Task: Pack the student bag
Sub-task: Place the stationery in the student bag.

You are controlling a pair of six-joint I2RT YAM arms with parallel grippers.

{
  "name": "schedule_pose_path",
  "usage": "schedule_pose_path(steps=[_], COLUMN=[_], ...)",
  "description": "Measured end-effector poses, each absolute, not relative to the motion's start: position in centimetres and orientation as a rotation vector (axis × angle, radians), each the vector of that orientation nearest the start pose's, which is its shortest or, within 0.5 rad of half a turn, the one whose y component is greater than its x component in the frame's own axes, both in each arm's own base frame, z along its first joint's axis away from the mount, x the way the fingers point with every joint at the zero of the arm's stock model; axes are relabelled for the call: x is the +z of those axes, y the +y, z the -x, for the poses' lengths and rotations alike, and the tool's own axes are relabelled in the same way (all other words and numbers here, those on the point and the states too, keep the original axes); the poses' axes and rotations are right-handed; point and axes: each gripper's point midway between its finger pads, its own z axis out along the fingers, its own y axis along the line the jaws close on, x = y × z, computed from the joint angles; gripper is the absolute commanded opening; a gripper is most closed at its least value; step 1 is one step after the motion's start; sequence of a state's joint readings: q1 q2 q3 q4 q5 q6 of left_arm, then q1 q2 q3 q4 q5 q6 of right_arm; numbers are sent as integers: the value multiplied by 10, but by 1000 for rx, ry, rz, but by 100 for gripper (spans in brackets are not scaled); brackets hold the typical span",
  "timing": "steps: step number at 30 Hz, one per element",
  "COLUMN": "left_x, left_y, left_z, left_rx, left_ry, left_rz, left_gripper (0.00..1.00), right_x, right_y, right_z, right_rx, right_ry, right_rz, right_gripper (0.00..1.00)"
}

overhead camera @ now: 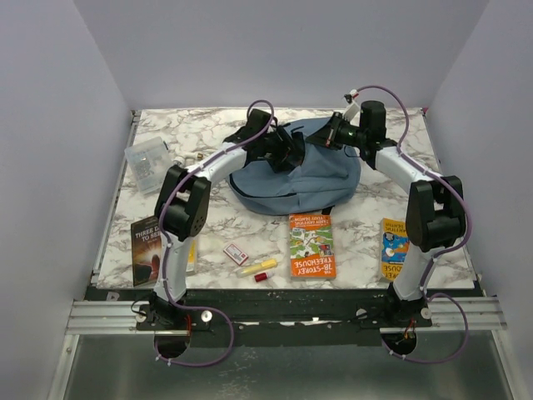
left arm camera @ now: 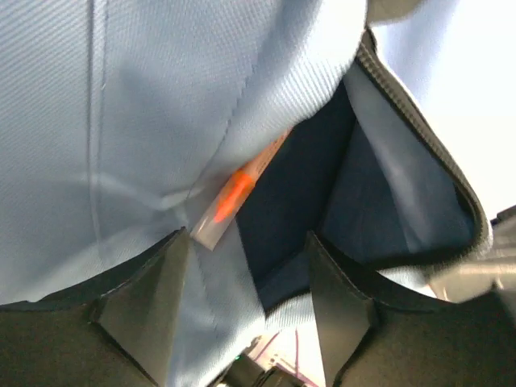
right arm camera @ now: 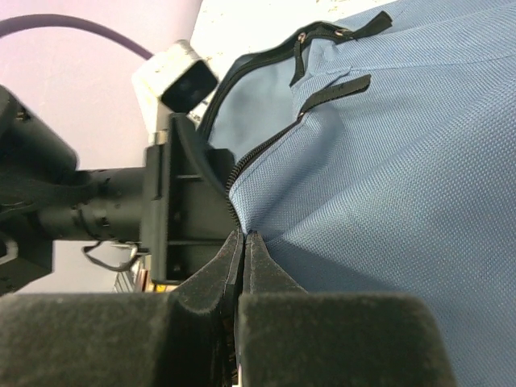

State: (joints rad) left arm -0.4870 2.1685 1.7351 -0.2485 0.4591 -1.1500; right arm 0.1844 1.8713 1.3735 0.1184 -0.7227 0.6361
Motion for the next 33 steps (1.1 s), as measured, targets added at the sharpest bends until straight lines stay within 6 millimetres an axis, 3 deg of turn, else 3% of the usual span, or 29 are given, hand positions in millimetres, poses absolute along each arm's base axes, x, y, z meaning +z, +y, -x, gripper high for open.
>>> schedule_pose_path(steps=[7,11,15,22,27,33], left_x=[180,192,188,179,159,141], left_y=[-339,-332,-327,-331,-333,-332], left_z=[-440,-445,-453,-490,-491,-492], left_rx=[-1194,-1128,-1019,-868,-762,-701], left_ry=[2439,2413,2429,2418,2453,2486], left_rz=[415,373,373,405,438,469], left_gripper=[60,63,64,66,53,62], right_x=[200,199,199,200,200,200], right_y=[228,229,230,230,230,230], right_z=[-470,-467,-467,-466,-467,-467], right_rx=[1252,1278,1285,1289,1289,1290], right_ry=[2054,2053,2054,2052,2049,2049], right_rz=[39,28,26,29,31,31], right_gripper=[1,1,1,1,1,0])
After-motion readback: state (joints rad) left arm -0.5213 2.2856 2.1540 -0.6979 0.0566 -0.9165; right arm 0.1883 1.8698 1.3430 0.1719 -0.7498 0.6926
